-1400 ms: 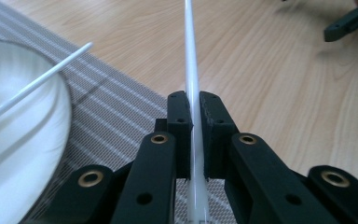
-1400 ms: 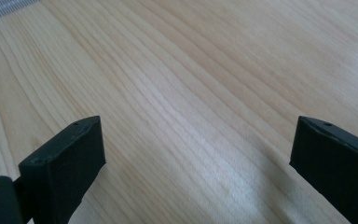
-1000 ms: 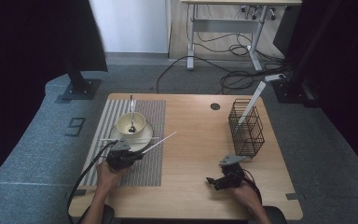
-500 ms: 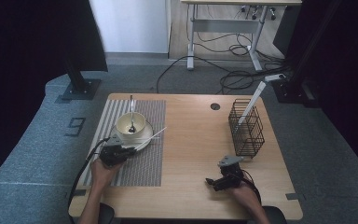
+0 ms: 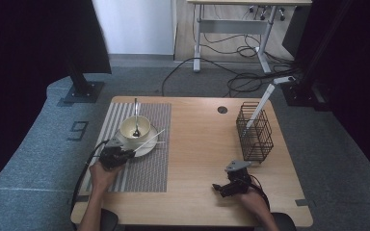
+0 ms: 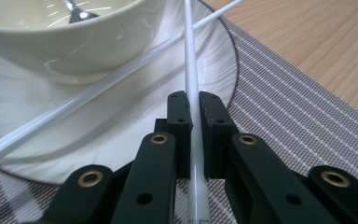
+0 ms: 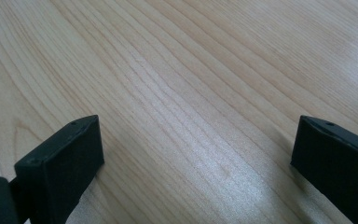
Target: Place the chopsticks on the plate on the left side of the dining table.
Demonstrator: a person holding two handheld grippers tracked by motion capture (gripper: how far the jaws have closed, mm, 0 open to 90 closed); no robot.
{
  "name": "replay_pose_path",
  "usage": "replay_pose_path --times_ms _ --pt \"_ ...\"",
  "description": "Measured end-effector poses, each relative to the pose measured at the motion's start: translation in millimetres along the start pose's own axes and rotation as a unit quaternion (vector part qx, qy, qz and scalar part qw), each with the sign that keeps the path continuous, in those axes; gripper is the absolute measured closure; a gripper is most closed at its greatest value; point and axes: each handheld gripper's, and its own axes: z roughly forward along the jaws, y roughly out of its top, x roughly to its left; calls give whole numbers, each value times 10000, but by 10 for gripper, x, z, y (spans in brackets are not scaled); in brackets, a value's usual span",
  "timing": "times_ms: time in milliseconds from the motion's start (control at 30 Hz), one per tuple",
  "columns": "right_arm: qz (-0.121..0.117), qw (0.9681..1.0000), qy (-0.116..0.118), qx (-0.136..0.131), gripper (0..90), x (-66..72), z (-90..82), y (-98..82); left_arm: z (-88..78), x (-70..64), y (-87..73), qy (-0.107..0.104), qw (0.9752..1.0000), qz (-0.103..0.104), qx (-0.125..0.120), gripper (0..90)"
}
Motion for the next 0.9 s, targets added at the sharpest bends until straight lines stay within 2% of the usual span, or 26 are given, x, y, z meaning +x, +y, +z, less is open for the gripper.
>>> replay_pose_path --times_ms 367,733,900 --pt "-16 10000 10 8 5 1 3 1 -20 83 -49 19 9999 -146 -5 833" --pt "-30 10000 21 30 0 4 7 4 2 108 -48 -15 9997 -254 11 827" --pt "-29 10000 23 34 0 6 10 5 8 124 -65 5 9994 -353 -40 796"
